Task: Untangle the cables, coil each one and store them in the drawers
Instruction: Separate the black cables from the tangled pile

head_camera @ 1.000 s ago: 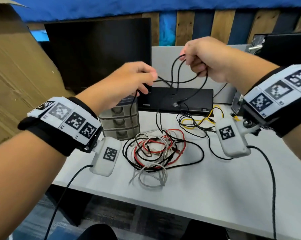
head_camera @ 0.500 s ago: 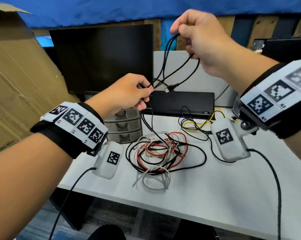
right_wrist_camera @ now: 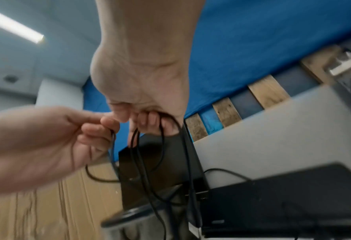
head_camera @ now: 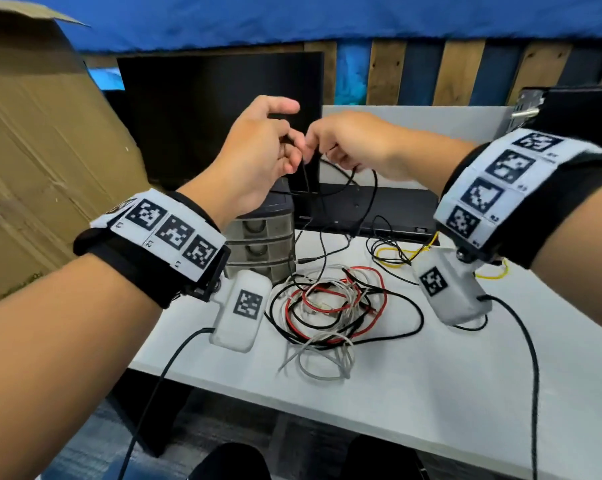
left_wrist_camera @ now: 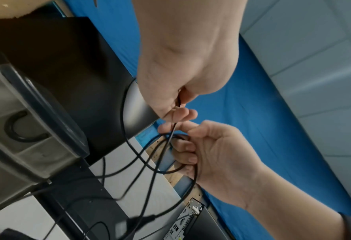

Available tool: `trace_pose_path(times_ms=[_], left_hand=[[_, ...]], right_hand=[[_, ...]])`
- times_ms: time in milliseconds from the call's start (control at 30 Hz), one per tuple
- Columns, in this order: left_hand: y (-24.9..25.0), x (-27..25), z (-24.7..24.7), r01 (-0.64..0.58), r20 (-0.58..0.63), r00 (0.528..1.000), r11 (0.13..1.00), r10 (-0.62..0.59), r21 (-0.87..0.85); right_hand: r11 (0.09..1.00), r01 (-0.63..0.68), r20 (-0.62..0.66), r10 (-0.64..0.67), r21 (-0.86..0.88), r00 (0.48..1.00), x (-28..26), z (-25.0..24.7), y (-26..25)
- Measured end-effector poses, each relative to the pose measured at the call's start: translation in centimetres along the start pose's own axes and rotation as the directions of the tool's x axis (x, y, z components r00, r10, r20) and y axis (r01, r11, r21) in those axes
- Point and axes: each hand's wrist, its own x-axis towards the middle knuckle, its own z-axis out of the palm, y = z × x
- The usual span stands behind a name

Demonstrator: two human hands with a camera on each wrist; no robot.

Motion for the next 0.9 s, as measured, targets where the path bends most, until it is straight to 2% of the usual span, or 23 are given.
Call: trace_pose_path(times_ms=[33, 67, 167, 300, 400, 500, 567, 667, 733, 833, 900], left_hand=[[0.1, 0.0, -0.1, -0.016, -0.004, 1.0, 0.998, 0.016, -0.053], [0.2, -0.1, -0.2, -0.032, -0.011, 0.999, 0.994, 0.031, -0.101], [0.7, -0.1, -0.6, -0.063, -0.032, 0.998, 0.974, 0.057, -0.218], [1.0, 0.1, -1.1, -0.045, -0.03, 0.999, 0.968, 0.039, -0.248], [0.8, 0.1, -1.2, 0.029, 0.018, 0.999, 0.985, -0.027, -0.17], [-0.1, -0.3, -1.2, 0.115, 0.104, 0.989, 0.99, -0.106, -0.078], [-1.3, -0.5, -1.2, 0.129, 0.125, 0.983, 0.991, -0.131, 0.024], [-3.9, -0.5, -0.8, 0.142, 0.193, 0.962, 0.955, -0.195, 0.259], [-6.1, -0.5, -0.3, 0.127, 0.294, 0.91, 0.872, -0.291, 0.473], [-8.9, -0.7, 0.4, 0.032, 0.401, 0.808, 0.711, -0.432, 0.702], [-10.3, -0.8, 0.9, -0.039, 0.429, 0.774, 0.641, -0.466, 0.767]], right_hand=[[0.992, -0.039, 0.075, 0.029, 0.123, 0.997, 0.2, 0.0, -0.2], [0.984, -0.059, 0.161, 0.032, 0.167, 0.986, 0.2, -0.1, -0.2], [0.996, -0.056, 0.356, 0.027, 0.072, 0.934, 0.6, -0.1, -0.3], [0.998, -0.029, 0.348, 0.044, -0.049, 0.936, 1.4, -1.3, -0.8], [0.989, -0.007, 0.23, 0.041, -0.147, 0.972, 1.6, -2.8, -0.2], [0.969, -0.052, 0.042, 0.064, -0.241, 0.997, 1.8, -4.4, 1.5], [0.951, -0.093, -0.11, 0.063, -0.295, 0.992, 1.9, -5.7, 3.0], [0.909, -0.148, -0.371, -0.008, -0.39, 0.929, 1.7, -7.6, 5.2], [0.9, -0.171, -0.494, -0.056, -0.401, 0.868, 1.5, -8.7, 6.6], [0.879, -0.169, -0.591, -0.146, -0.445, 0.794, 1.0, -9.6, 8.6], [0.859, -0.148, -0.594, -0.205, -0.49, 0.778, 0.6, -9.4, 10.2]])
